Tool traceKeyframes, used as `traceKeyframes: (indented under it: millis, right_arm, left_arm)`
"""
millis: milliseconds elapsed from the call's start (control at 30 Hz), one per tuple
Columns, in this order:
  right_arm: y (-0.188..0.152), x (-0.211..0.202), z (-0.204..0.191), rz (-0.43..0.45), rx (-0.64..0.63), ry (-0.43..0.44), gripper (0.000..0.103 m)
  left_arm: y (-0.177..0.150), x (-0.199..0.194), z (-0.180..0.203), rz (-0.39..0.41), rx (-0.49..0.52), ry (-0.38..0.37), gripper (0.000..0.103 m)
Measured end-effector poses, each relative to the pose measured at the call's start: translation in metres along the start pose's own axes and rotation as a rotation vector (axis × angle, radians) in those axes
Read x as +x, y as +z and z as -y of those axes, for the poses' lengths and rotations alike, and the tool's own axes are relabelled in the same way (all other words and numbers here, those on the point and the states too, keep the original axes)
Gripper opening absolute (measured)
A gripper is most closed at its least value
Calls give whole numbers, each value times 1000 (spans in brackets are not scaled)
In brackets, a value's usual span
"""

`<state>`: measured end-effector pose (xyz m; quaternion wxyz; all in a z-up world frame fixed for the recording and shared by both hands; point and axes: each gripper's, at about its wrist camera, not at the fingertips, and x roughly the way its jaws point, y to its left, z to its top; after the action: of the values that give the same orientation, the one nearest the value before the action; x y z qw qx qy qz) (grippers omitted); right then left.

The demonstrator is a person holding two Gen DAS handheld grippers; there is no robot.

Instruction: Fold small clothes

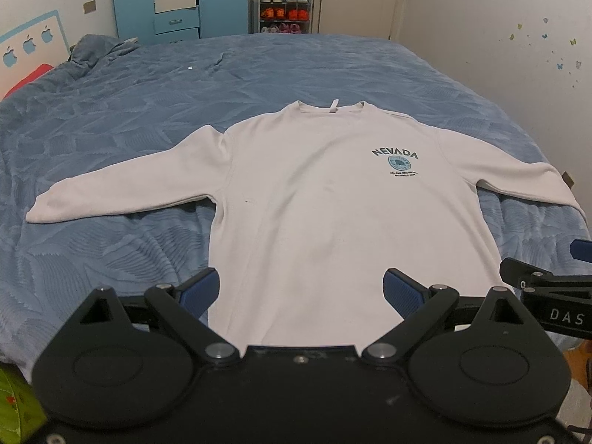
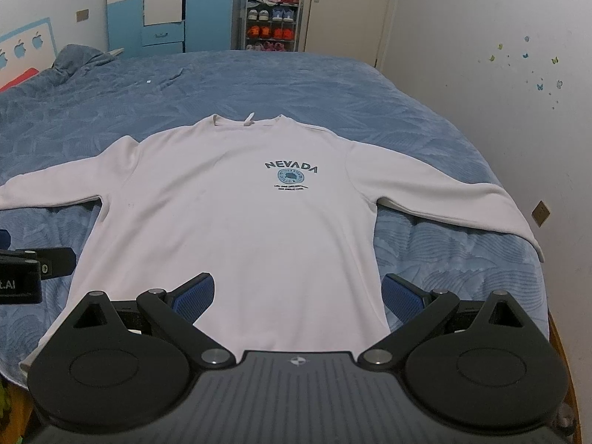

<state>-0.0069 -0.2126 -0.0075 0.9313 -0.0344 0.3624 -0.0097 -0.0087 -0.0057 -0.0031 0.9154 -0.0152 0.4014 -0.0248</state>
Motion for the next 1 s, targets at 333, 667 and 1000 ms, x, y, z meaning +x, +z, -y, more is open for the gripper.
traceKeyframes:
  millis: [333,667,1000]
  right_arm:
    - [-6,5,-1,-8,3,-22,103]
    - [8,30,-7,3,41,-19,103]
    - [32,85,-20,24,-74,-57,103]
  left_arm:
    - [-4,5,-2,-7,-26,-21,98]
    - [5,28,-52,-19,-132,16,98]
    - [42,104,-296,75,-412,324,98]
